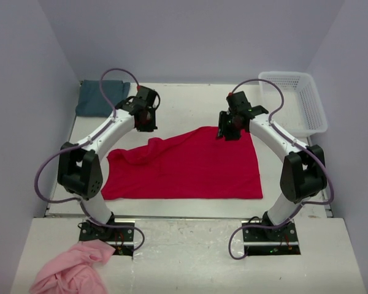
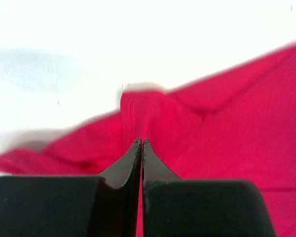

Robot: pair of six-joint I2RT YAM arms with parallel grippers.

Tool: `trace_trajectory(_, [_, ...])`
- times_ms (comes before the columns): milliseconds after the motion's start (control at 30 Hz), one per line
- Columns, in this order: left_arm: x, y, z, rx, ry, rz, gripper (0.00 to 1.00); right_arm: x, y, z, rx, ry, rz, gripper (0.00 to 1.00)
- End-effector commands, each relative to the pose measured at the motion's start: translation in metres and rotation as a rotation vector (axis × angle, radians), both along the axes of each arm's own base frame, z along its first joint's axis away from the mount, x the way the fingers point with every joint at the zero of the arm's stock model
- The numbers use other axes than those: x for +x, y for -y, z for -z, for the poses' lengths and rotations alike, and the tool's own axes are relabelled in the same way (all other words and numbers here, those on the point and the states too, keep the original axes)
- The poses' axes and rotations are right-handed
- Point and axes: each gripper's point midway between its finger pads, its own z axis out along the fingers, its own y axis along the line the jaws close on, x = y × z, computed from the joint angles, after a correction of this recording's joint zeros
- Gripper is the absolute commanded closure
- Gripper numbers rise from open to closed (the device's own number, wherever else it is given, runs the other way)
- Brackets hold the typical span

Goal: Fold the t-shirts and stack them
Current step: Grap the side of the flattened tshirt furthest away from the robot with both arms

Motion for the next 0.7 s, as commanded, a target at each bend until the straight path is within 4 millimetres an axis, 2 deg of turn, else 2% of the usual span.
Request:
trace_trajectory(0, [0.028,-0.005,0.011,0.030,-0.035,-0.013,1.00,-0.001,0.007,-0.025,-0.005,0.067,0.010,0.56])
trace_trajectory(33, [0.033,0.002,0.023,0.009,-0.068,0.001,1.00,-0.001,0.008,-0.024,-0.006,0.066,0.013,0.56])
trace_trajectory(100, [0.037,0.004,0.036,-0.005,-0.097,0.009,1.00,-0.002,0.010,-0.027,-0.004,0.073,0.016,0.56])
trace_trajectory(133, [0.040,0.006,0.048,-0.007,-0.121,0.013,1.00,-0.003,0.010,-0.027,-0.003,0.072,0.015,0.56])
trace_trajectory(233, [0.039,0.010,0.068,-0.019,-0.175,0.026,1.00,-0.003,0.011,-0.026,-0.007,0.073,0.014,0.56])
trace_trajectory(500, [0.036,0.008,0.076,-0.017,-0.189,0.021,1.00,-0.002,0.012,-0.018,-0.002,0.059,0.016,0.56])
trace_trajectory(667, [0.007,0.017,0.080,-0.078,-0.229,0.056,1.00,0.000,0.011,-0.022,0.005,0.069,0.015,0.56])
